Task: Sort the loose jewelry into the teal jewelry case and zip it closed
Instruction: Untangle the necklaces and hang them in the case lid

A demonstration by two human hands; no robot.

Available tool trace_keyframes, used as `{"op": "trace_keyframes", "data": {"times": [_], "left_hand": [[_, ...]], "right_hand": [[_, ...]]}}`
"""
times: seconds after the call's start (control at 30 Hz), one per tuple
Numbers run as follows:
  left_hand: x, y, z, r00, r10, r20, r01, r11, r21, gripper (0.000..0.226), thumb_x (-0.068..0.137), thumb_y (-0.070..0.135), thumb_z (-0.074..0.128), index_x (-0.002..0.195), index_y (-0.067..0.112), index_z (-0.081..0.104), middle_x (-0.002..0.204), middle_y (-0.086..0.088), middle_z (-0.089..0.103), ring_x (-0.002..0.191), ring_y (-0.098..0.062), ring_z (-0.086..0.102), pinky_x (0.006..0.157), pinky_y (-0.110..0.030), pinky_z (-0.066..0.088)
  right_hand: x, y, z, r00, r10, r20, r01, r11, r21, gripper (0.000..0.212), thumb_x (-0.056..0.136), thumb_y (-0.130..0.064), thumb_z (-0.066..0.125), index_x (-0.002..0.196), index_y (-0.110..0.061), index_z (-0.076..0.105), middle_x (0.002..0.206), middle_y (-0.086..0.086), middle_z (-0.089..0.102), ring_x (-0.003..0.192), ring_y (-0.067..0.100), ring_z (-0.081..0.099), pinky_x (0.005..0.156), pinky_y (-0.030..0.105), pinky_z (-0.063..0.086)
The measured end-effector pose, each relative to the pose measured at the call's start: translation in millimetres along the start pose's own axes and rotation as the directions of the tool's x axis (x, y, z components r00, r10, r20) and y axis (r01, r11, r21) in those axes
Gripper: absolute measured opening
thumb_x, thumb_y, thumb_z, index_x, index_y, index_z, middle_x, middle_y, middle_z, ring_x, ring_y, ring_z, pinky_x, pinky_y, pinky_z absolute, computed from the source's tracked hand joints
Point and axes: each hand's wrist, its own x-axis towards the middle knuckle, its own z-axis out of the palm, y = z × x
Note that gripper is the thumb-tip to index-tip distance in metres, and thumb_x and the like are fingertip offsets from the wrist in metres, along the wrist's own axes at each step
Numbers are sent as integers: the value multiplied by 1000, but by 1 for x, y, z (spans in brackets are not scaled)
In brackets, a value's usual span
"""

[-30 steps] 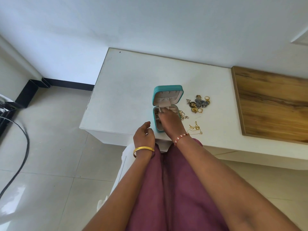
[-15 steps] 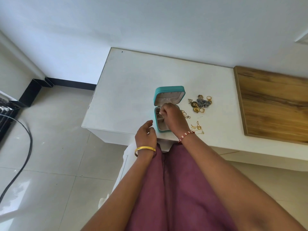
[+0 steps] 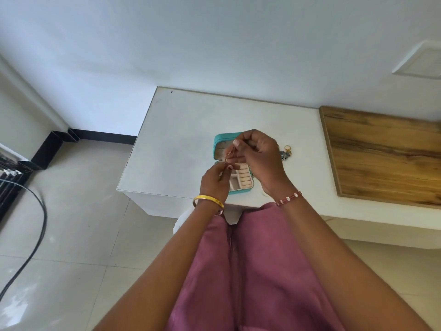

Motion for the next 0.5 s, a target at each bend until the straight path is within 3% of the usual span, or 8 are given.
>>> {"op": "trace_keyframes", "data": {"times": [0.1, 0.17, 0.23, 0.33, 0.43, 0.5], "left_hand": [[-5, 1, -7, 999, -31, 45, 36, 994, -103, 25, 95, 17, 46, 81, 14, 66, 102, -13, 68, 99, -29, 62, 88, -33, 47], [-11, 4, -14, 985, -133, 110, 157, 955, -252, 24, 95, 19, 46, 85, 10, 66, 97, -10, 68, 92, -25, 63, 84, -35, 50], [-16, 5, -19, 958, -214, 189, 279, 848, -451, 23, 95, 15, 44, 92, 3, 63, 86, -5, 71, 85, -18, 64, 75, -27, 51], [-17, 10, -24, 927, -247, 282, 374, 634, -676, 25, 95, 12, 41, 74, 13, 56, 76, -1, 73, 79, -16, 67, 75, -28, 51], [-17, 21, -26, 910, -240, 339, 413, 439, -798, 29, 95, 16, 37, 67, 14, 47, 79, -6, 74, 76, -18, 70, 77, -30, 51], [-17, 29, -25, 910, -240, 339, 408, 365, -837, 31, 95, 16, 34, 65, 14, 43, 75, -8, 73, 73, -19, 71, 80, -32, 50]], "right_hand": [[-9, -13, -11, 998, -49, -39, 51, 997, 56, 13, 89, 2, 52, 81, -7, 55, 72, 14, 65, 57, 15, 65, 61, 26, 57], [-13, -16, -20, 996, -62, -71, 67, 995, 68, 12, 90, 1, 52, 81, -7, 56, 70, 12, 64, 58, 16, 64, 63, 28, 58], [-17, -13, -29, 993, -58, -107, 66, 995, 72, 11, 90, 0, 53, 83, -7, 57, 69, 9, 66, 59, 16, 64, 63, 28, 57], [-22, -2, -35, 991, 8, -134, 7, 994, 106, 10, 89, 1, 53, 82, -6, 57, 60, 0, 67, 54, 11, 63, 56, 23, 54], [-32, 17, -34, 975, 177, -135, -154, 975, 160, 16, 88, 1, 55, 76, -8, 57, 53, -1, 65, 49, 10, 59, 51, 22, 53], [-40, 31, -31, 941, 310, -137, -282, 940, 193, 17, 88, 0, 57, 74, -9, 58, 61, 5, 63, 54, 15, 57, 52, 23, 53]]}}
